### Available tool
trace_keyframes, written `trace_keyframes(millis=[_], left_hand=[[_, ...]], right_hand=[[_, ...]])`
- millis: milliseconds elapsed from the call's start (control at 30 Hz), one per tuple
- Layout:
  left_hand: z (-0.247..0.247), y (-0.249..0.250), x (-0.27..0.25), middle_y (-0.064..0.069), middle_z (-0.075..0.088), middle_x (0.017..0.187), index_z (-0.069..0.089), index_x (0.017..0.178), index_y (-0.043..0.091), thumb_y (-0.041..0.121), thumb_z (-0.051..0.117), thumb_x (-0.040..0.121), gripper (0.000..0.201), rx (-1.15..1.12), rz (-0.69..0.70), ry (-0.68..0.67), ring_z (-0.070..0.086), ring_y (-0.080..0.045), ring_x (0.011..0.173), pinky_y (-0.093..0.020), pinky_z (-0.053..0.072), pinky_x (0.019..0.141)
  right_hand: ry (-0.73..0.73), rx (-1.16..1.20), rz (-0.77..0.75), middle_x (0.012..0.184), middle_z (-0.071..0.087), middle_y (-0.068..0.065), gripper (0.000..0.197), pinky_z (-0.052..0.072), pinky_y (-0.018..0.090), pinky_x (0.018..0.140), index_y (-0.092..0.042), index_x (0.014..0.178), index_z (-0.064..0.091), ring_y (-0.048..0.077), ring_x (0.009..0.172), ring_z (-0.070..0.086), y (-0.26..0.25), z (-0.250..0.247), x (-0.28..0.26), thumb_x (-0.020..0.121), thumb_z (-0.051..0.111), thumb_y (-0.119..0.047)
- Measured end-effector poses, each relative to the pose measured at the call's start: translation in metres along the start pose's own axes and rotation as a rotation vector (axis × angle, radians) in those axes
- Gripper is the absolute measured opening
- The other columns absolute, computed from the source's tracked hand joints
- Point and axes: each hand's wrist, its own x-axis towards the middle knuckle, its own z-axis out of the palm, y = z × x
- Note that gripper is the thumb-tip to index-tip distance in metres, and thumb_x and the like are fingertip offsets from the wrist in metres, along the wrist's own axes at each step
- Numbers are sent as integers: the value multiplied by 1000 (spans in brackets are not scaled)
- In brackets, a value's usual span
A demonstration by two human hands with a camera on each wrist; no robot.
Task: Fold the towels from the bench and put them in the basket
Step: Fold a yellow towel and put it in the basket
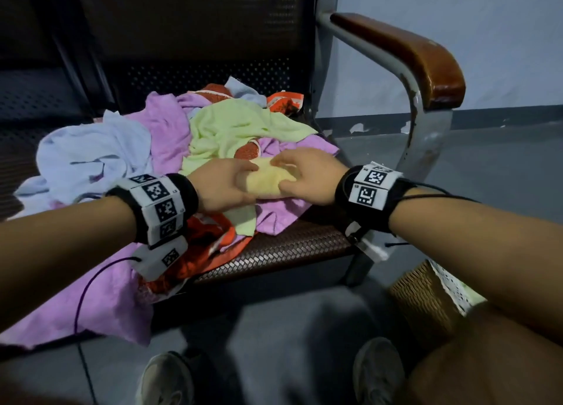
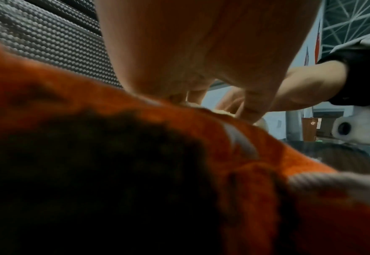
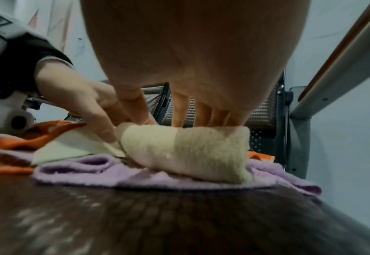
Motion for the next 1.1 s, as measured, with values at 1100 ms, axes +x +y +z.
trace_keyframes(millis=[1100], left_hand=[[137, 445, 88, -11, 76, 104, 73, 107, 7, 32, 67, 87, 32, -686, 300, -401, 74, -27, 90, -45, 60, 84]], right_hand=[[982, 1246, 924, 99, 77, 11, 25, 60, 35, 69, -5, 112, 69, 25, 87, 76, 227, -47, -341, 93, 62, -18]])
